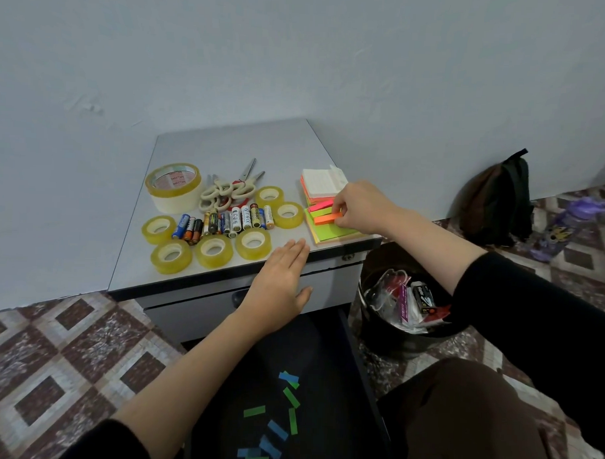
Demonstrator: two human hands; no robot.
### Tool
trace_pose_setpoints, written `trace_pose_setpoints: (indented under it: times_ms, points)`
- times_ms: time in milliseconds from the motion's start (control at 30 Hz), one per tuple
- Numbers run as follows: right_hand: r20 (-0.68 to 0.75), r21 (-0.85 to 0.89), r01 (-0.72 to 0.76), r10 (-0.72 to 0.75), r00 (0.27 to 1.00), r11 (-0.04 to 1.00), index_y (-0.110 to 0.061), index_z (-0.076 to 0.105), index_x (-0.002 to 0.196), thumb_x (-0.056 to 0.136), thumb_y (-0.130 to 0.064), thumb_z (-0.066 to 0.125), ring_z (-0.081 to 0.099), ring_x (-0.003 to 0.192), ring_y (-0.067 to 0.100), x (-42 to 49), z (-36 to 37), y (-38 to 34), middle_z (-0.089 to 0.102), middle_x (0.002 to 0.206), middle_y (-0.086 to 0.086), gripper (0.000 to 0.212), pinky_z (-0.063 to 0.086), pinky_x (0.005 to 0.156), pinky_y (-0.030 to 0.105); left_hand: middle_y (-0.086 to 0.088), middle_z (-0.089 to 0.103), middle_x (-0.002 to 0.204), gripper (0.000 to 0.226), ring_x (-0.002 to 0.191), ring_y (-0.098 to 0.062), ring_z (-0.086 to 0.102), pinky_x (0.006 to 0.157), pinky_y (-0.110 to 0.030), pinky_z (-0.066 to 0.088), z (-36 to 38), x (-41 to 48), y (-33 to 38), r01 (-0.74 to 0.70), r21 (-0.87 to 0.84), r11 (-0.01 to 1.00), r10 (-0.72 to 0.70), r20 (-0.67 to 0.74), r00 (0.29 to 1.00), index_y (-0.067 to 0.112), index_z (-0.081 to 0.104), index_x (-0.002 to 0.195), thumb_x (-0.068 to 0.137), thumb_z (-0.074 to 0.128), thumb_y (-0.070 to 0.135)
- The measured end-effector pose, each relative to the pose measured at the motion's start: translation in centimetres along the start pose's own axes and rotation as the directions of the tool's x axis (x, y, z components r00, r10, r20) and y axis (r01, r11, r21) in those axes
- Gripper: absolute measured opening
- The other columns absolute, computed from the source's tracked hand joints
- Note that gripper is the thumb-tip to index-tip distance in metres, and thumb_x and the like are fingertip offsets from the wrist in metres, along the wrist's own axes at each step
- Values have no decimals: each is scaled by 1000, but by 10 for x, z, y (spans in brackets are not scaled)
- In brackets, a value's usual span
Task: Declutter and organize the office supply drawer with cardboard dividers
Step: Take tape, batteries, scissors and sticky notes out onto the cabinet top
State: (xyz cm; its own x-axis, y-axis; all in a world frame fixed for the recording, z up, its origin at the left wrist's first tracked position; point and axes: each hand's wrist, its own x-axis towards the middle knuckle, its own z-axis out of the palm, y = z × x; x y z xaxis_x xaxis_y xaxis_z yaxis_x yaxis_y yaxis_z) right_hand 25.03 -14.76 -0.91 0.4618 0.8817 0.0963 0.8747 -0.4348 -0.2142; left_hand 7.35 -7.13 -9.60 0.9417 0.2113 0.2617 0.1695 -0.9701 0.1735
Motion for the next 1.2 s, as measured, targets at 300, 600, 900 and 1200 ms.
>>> trace_pose_setpoints:
  times_ms: [300, 600, 900, 1200]
  points:
    - [-8, -4, -26, 26, 1000, 1000, -3, 73, 93, 80, -8, 59, 47, 74, 17, 3, 2, 0, 68, 90, 12, 20, 34, 66, 23, -16, 28, 150, 76, 142, -29, 20, 110, -29, -7, -4, -2, 2, -7, -11, 1000, 6, -18, 1000, -4, 27, 142, 83, 67, 23]
    - [-23, 30, -96, 97, 995, 995, -10, 64, 112, 82, -18, 65, 55, 98, 22, -9, 1, 6, 64, 104, 8, 32, 35, 73, 24, -1, 3, 157, 78, 144, -13, -2, 112, -19, -8, -6, 1, 0, 32, -38, 999, -28, 95, 995, 10, 8, 149, 91, 54, 33]
    - [-9, 432, -94, 108, 994, 897, -15, 60, 69, 80, -9, 64, 52, 64, 11, -96, 67, -39, 53, 60, -8, 13, 41, 62, 25, -12, 51, 134, 45, 124, -27, 46, 104, -22, 26, 14, -76, -5, 99, -212, 972, -109, -34, 994, 6, 57, 124, 82, 68, 14]
    - [345, 389, -247, 109, 932, 887, -13, 68, 89, 86, -14, 65, 56, 75, 10, -140, 217, -57, 63, 83, 0, 4, 45, 69, 23, -6, 49, 135, 43, 124, -19, 44, 104, -23, 30, 82, -177, -39, 503, -137, 853, -425, 377, 823, 12, 53, 129, 88, 61, 24]
